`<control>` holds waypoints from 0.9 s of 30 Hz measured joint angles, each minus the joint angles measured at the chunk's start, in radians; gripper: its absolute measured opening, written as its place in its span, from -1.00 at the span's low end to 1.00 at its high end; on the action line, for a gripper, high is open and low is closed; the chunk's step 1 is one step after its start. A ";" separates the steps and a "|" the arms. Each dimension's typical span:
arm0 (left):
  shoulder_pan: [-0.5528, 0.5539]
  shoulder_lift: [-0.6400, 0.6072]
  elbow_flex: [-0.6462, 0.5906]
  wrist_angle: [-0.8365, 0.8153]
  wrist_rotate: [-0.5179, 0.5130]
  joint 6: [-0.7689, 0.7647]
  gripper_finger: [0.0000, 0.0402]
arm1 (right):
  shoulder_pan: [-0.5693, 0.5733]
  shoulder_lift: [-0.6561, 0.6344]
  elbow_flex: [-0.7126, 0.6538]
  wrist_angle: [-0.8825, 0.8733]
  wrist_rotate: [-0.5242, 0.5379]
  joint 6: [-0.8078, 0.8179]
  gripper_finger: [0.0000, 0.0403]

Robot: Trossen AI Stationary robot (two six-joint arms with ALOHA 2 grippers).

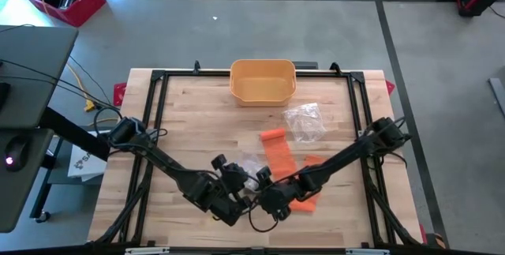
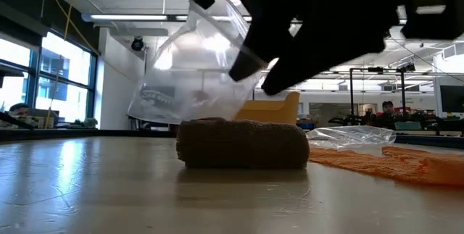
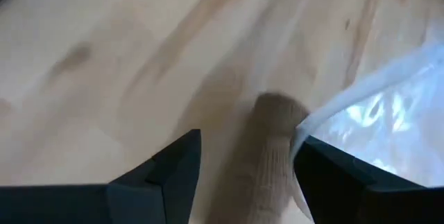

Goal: Roll bandage
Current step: Put the rolled brown bandage into the bottom transparent zip

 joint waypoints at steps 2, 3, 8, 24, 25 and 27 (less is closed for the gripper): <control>-0.009 0.000 0.001 -0.021 -0.024 -0.001 -1.00 | 0.006 -0.009 0.000 0.016 0.021 0.024 0.05; -0.010 0.000 0.001 -0.028 -0.025 -0.001 -1.00 | 0.010 -0.015 0.000 0.022 0.048 0.028 0.05; -0.015 0.000 0.001 -0.032 -0.015 -0.001 -1.00 | 0.018 -0.056 0.000 0.050 0.206 0.005 0.05; -0.015 0.000 0.001 -0.192 -0.025 -0.107 -1.00 | -0.044 -0.070 0.000 0.044 0.114 0.047 0.05; -0.015 0.000 0.001 -0.216 -0.025 -0.124 -1.00 | -0.034 -0.074 0.000 0.054 0.138 0.035 0.05; -0.016 0.000 0.001 -0.245 -0.024 -0.141 -1.00 | -0.015 -0.086 0.000 0.073 0.200 0.000 0.05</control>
